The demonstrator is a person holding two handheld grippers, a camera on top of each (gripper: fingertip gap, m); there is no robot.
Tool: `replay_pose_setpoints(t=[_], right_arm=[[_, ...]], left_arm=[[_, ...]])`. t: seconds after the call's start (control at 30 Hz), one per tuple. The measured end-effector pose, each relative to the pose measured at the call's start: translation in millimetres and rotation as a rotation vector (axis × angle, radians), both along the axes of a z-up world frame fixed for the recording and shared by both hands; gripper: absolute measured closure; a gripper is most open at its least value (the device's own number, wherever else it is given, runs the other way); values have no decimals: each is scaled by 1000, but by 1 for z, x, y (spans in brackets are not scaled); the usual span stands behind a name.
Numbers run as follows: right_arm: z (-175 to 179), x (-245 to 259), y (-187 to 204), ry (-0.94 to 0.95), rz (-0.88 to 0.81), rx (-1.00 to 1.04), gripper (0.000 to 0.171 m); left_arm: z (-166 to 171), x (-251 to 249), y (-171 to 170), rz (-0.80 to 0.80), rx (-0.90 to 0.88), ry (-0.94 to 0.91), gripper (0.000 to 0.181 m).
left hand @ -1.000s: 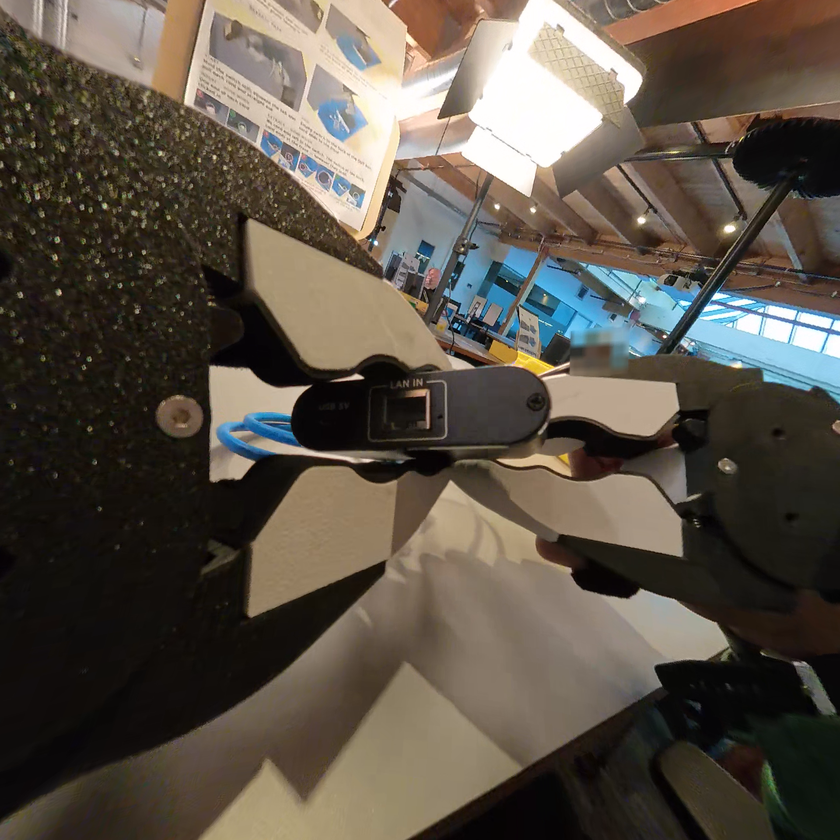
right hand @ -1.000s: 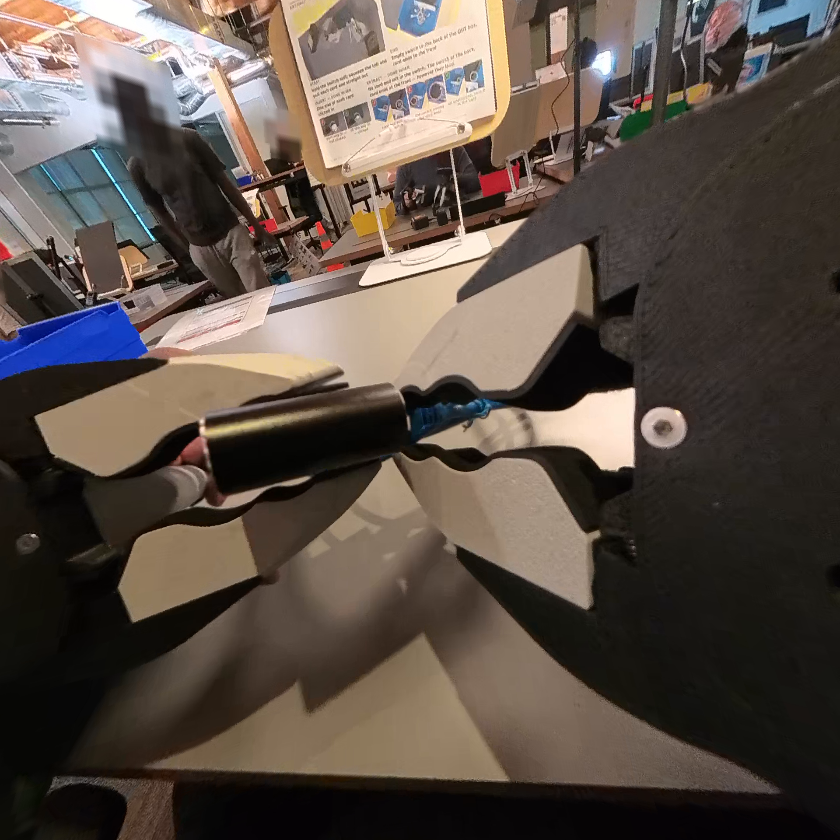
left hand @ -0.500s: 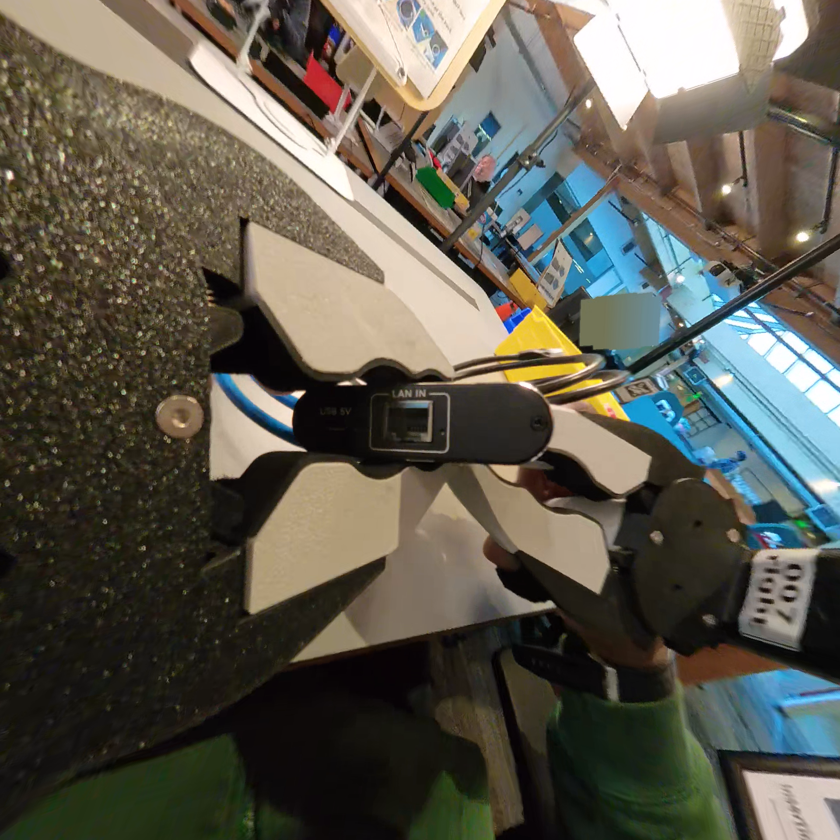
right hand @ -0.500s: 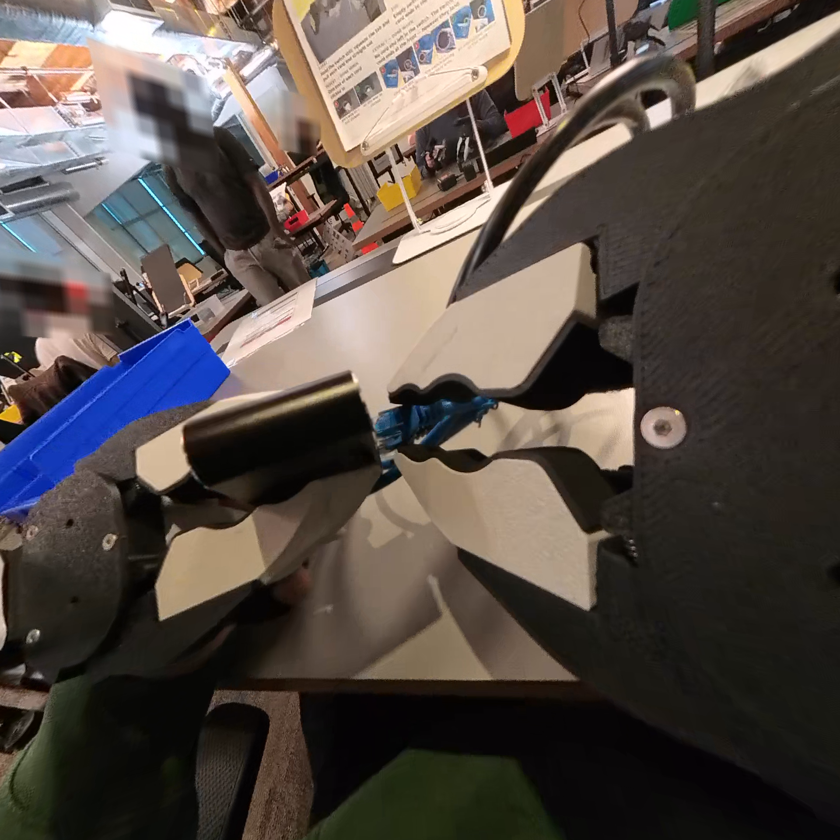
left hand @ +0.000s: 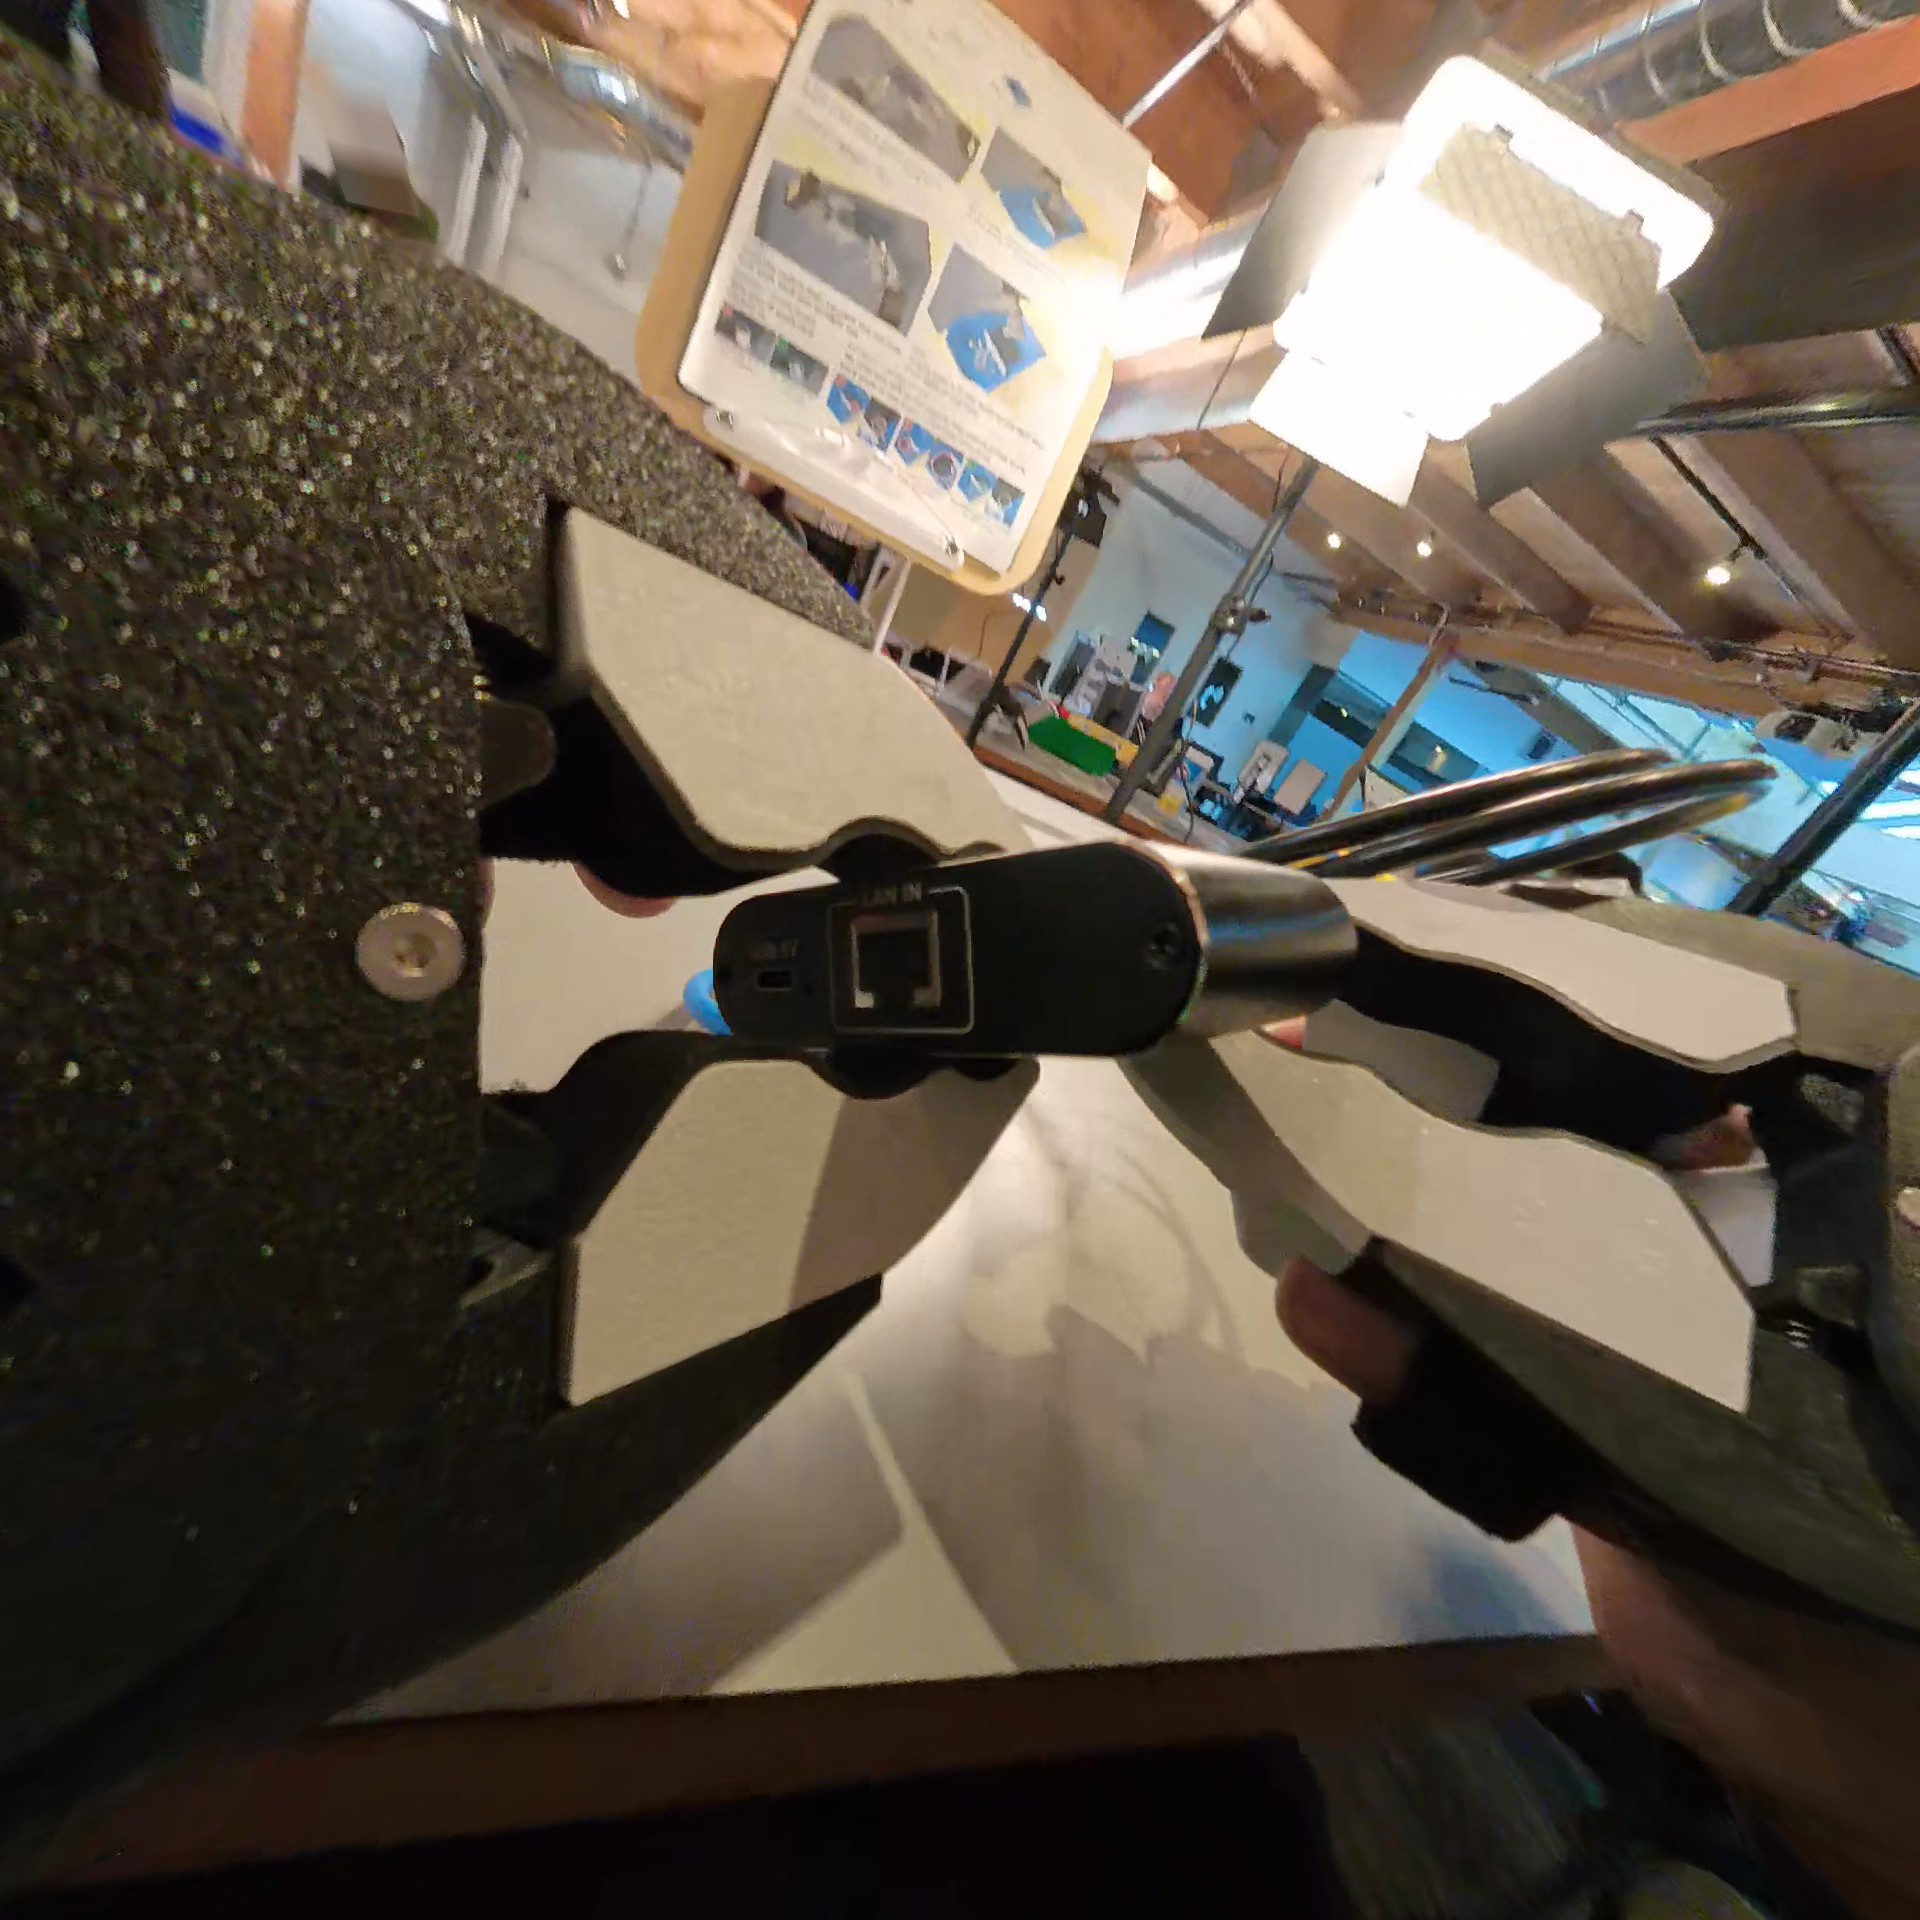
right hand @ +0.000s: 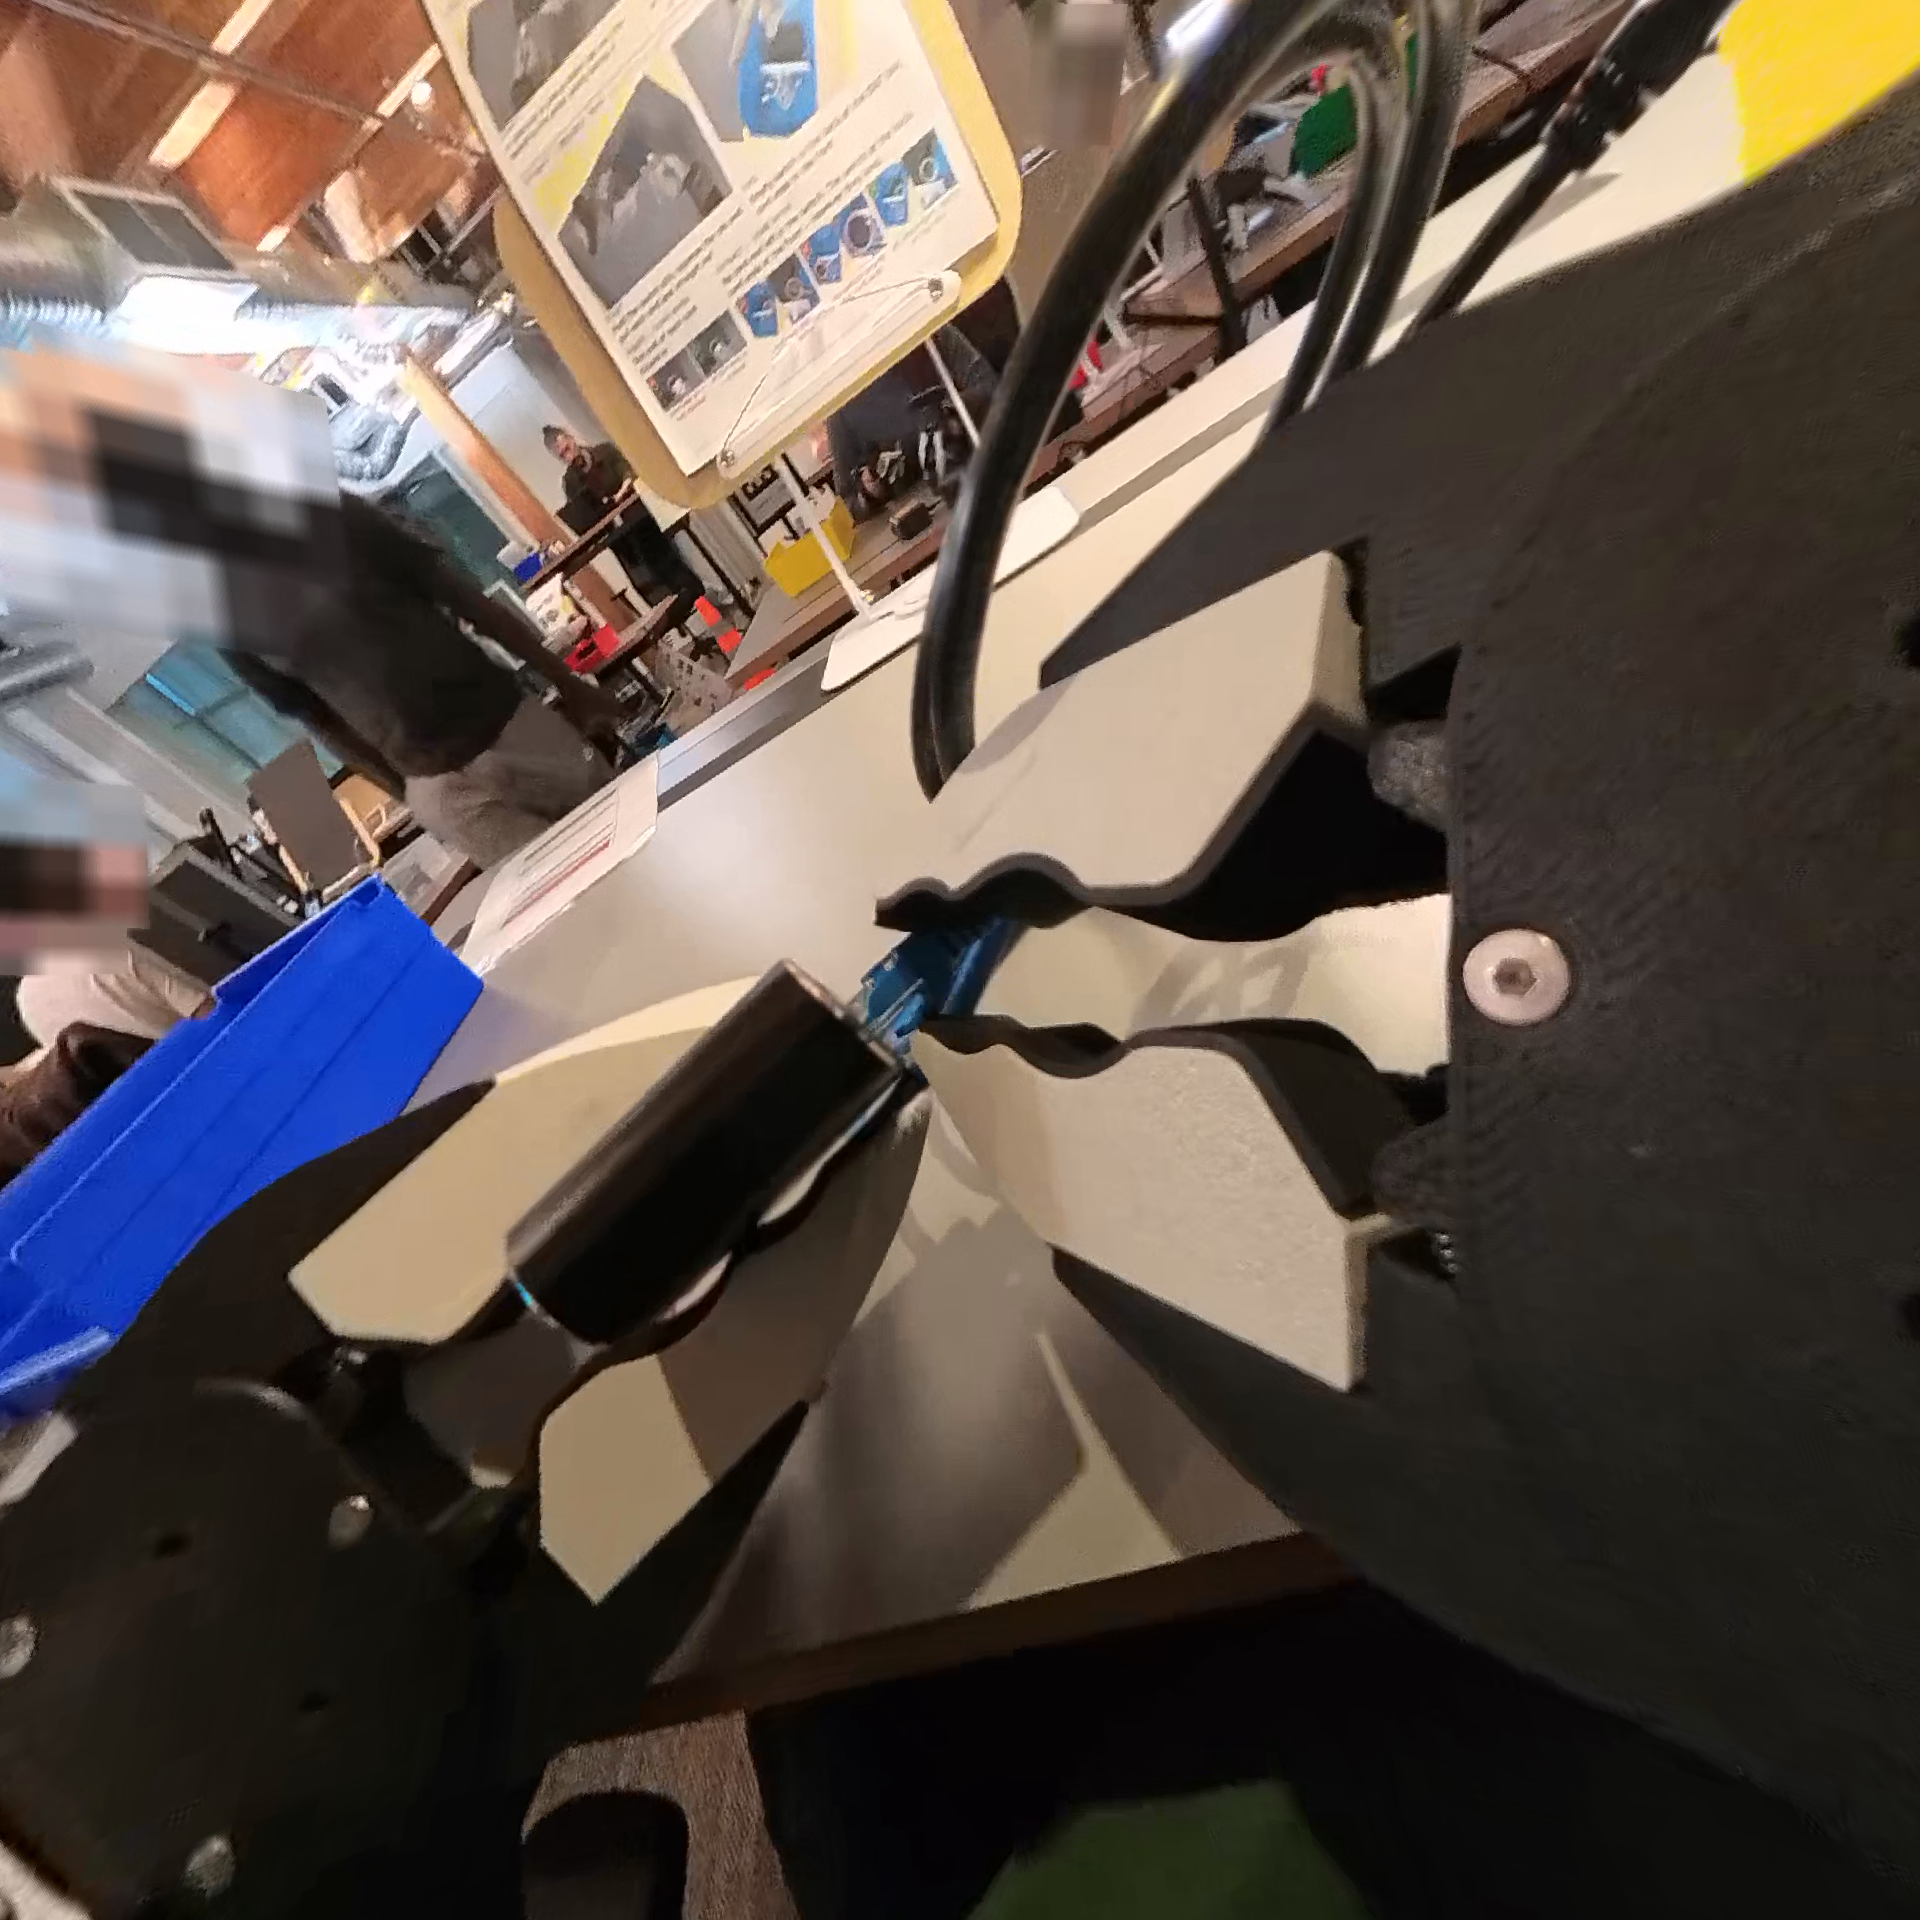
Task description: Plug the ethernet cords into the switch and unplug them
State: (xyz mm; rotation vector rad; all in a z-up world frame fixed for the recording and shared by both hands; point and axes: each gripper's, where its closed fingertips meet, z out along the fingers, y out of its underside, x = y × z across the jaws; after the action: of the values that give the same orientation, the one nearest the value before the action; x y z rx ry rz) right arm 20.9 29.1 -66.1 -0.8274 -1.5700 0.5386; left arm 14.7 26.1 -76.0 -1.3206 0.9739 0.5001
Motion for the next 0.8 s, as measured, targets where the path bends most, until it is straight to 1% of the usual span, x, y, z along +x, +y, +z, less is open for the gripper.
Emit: replay_pose_setpoints(t=[0.03,0.17,0.27,0.43,0.53,0.63,0.7,0.8], right_arm=[[0,-1,1,9,-17,-9,155],[2,-2,2,38,-55,-46,154],[3,-1,2,50,-56,-53,154],[2,-1,4,71,-74,13,154],[1,0,5,67,-95,98,154],[2,0,5,63,-102,140,154],[2,1,5,56,-85,97,155],[6,2,1,46,-26,-70,154]], left_arm=[[1,-1,1,19,16,21,153],[4,-3,1,70,69,78,154],[5,-2,1,75,81,93,153],[4,-2,2,79,82,107,153],[4,-1,2,91,99,138,153],[4,-1,2,92,105,145,153],[5,0,1,86,105,134,153],[9,3,-2,62,113,103,153]])
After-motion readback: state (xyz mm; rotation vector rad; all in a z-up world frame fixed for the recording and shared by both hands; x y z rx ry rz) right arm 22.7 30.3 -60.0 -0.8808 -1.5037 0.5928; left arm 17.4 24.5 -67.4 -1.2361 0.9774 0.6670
